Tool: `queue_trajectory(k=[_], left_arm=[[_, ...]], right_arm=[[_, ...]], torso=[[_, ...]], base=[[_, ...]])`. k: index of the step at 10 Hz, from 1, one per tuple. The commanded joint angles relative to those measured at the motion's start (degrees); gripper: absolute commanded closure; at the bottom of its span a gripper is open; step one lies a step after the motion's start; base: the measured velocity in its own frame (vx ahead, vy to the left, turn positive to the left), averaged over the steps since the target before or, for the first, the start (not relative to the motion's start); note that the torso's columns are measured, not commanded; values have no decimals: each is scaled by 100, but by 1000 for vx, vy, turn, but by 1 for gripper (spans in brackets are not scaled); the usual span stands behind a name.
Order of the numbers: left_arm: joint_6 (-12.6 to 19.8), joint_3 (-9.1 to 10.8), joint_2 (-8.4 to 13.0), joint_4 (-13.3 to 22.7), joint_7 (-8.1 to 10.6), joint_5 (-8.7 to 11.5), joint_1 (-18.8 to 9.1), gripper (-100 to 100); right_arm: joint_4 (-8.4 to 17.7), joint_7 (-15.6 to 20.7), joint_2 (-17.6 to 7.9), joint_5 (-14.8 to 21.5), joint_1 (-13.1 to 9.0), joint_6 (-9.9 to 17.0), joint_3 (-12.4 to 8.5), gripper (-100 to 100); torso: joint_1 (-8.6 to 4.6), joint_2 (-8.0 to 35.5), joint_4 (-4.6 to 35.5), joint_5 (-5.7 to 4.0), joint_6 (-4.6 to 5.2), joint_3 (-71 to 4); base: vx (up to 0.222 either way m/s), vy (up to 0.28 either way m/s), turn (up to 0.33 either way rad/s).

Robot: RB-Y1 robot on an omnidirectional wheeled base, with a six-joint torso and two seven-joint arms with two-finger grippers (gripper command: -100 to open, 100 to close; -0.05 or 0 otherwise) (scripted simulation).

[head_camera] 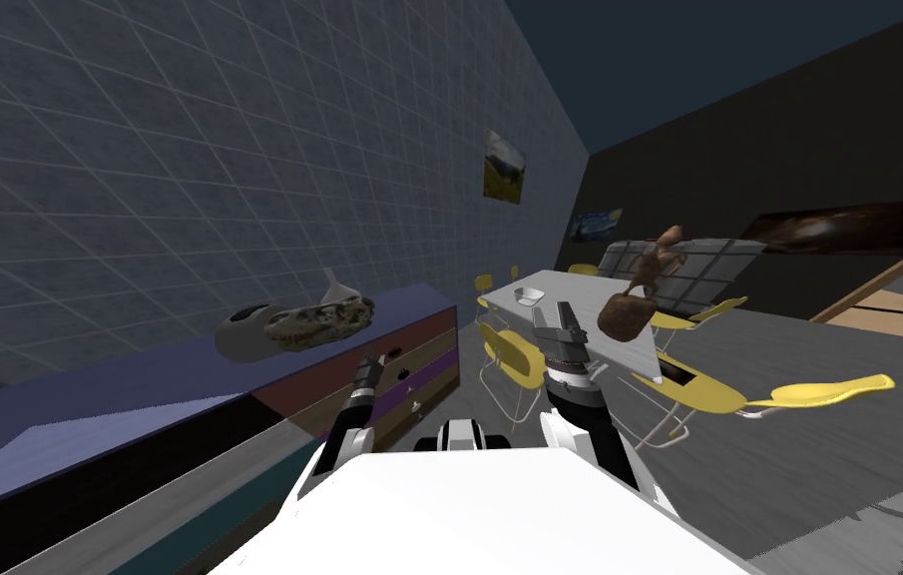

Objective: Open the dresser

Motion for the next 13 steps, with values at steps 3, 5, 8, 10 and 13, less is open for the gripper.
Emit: queue_trajectory(k=[3,5,8,10,13], left_arm=[[53,119,-468,466,66,143,-77,-100],[70,152,-803,591,82,181,-102,-100],[76,149,-1004,615,72,185,-92,-100],[139,162,-1021,525,65,189,-75,-100],[182,137,-1025,408,62,189,-13,100]], right_arm=[[0,0,0,0,-1,0,0,0],[0,0,0,0,-1,0,0,0],[0,0,-1,0,-1,0,0,0],[0,0,-1,0,0,0,-1,0],[0,0,0,0,-2,0,0,0]], torso=[[3,13,4,0,0,7],[17,4,2,4,0,3],[17,1,0,4,0,0],[19,-14,-2,4,0,-8],[2,3,-12,14,12,5]], base=[[9,-97,49],[5,-63,34],[6,-23,11],[58,14,-9],[-74,-49,10]])
